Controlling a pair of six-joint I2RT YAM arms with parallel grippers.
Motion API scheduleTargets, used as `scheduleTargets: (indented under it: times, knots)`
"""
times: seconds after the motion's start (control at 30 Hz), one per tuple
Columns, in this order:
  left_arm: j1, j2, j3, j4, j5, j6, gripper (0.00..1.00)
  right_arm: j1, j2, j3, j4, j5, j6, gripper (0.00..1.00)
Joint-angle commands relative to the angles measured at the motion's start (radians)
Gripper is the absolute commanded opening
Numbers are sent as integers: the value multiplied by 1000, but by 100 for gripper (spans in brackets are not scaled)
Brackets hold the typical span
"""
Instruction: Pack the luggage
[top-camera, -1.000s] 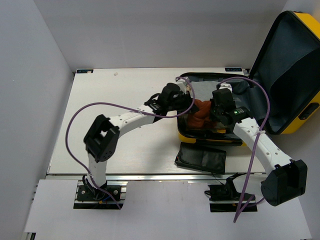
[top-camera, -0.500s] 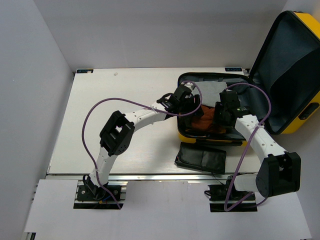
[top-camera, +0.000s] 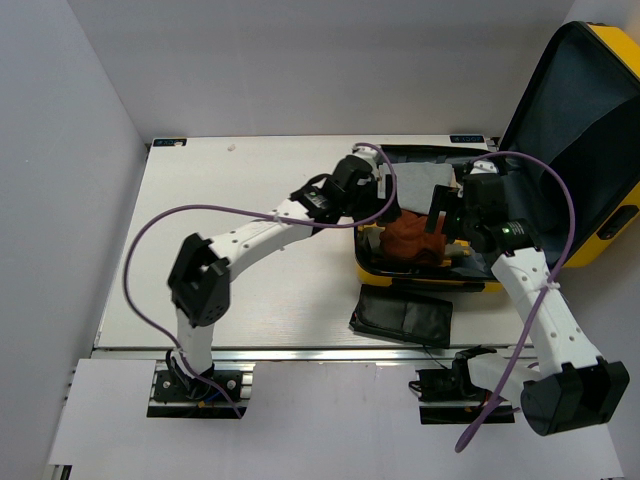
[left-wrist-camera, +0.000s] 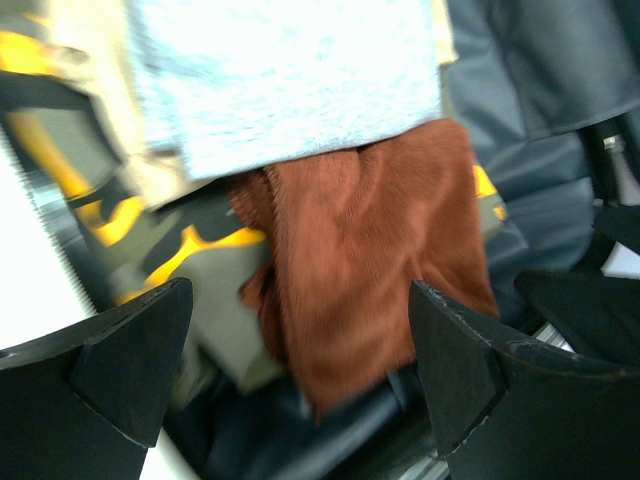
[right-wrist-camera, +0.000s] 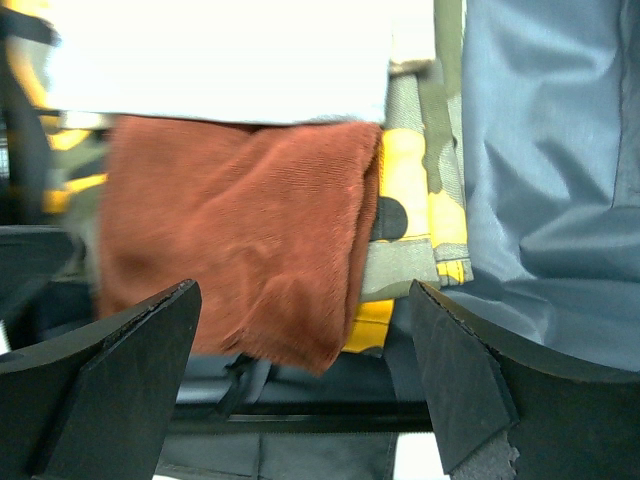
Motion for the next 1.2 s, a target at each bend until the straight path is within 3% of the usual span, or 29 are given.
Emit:
scheduleTargets:
  times: [0.0, 0.17, 0.23, 0.47, 0.57, 0.73, 0.93, 1.03, 1.17]
  knots:
    - [7, -215, -78, -80, -77, 45, 98, 1, -64, 29, 6, -78, -45, 89]
    - [7, -364, -356, -75, -45, 34, 98, 12, -15, -20, 115, -325, -143, 89]
    - [7, -402, -422, -74, -23, 16, 98, 20, 21, -37, 132, -344, -200, 89]
    - [7, -438, -541, -147, -14, -42, 98, 50, 182, -36, 52, -79, -199, 89]
    - [7, -444, -554, -155, -28, -42, 98, 63, 190, -37, 35, -73, -194, 89]
    - [7, -437, -573, -109, -8, -27, 98, 75, 168, -44, 49, -96, -212, 89]
    - [-4, -414, -623, 4, 191, 24, 98, 97, 55, -27, 86, -120, -209, 89]
    - [-30, -366, -674, 70, 287, 31, 98, 97, -22, -22, 120, -67, -137, 89]
    - [-73, -266, -674, 130, 311, 12, 98, 86, -85, -14, 161, -4, -44, 89]
